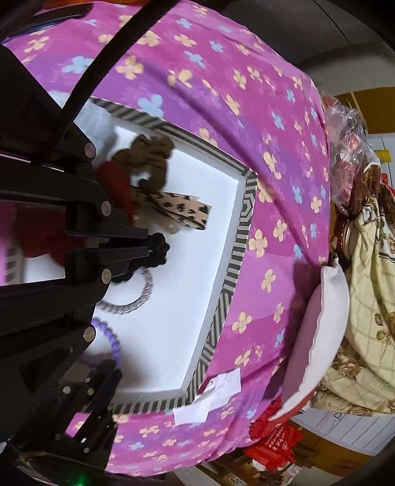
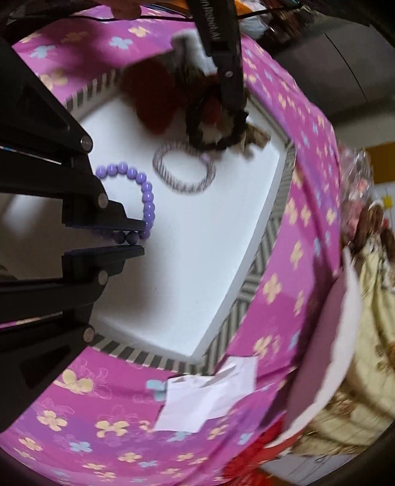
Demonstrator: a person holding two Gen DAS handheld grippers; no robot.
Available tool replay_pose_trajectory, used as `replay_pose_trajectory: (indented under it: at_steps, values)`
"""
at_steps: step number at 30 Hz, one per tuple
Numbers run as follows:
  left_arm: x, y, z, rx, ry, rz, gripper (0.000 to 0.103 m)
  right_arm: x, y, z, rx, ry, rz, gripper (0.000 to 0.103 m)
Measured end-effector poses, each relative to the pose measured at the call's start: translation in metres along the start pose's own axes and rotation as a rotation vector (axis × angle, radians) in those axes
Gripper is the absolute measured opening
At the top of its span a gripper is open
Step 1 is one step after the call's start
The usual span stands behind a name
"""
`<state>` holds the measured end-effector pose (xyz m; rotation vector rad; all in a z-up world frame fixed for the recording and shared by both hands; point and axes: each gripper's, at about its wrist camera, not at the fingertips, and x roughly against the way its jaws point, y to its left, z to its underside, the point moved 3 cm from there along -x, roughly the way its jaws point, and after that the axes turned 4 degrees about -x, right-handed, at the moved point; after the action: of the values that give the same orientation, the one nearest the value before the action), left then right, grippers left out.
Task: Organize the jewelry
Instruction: 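Lower both items into the tray and open both tools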
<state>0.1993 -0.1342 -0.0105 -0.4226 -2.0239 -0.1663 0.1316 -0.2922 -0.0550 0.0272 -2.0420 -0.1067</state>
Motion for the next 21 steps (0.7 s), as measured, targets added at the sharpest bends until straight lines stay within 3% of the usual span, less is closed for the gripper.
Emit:
replay_pose_trajectory:
  at_steps: [9, 14, 16, 18, 21]
  values:
    - [-0.046, 0.008, -0.023, 0.028, 0.037, -0.057, 0.026, -0.012, 0.008, -0.003, 0.023, 0.015, -0.035, 0.010]
    - [-0.052, 0.012, -0.020, 0.051, 0.034, -0.075, 0.027, -0.008, 0.000, -0.001, -0.035, 0.007, -0.069, 0.029]
    - [-0.050, 0.014, -0.018, 0.065, 0.039, -0.056, 0.033, -0.003, -0.003, 0.001, -0.053, -0.004, -0.082, 0.031]
    - [-0.045, 0.013, -0.017, 0.074, 0.041, -0.031, 0.047, 0.003, -0.004, 0.003, -0.059, -0.013, -0.088, 0.032]
    - [-0.034, 0.011, -0.012, 0.073, 0.032, -0.012, 0.051, 0.014, -0.005, 0.006, -0.071, -0.031, -0.090, 0.033]
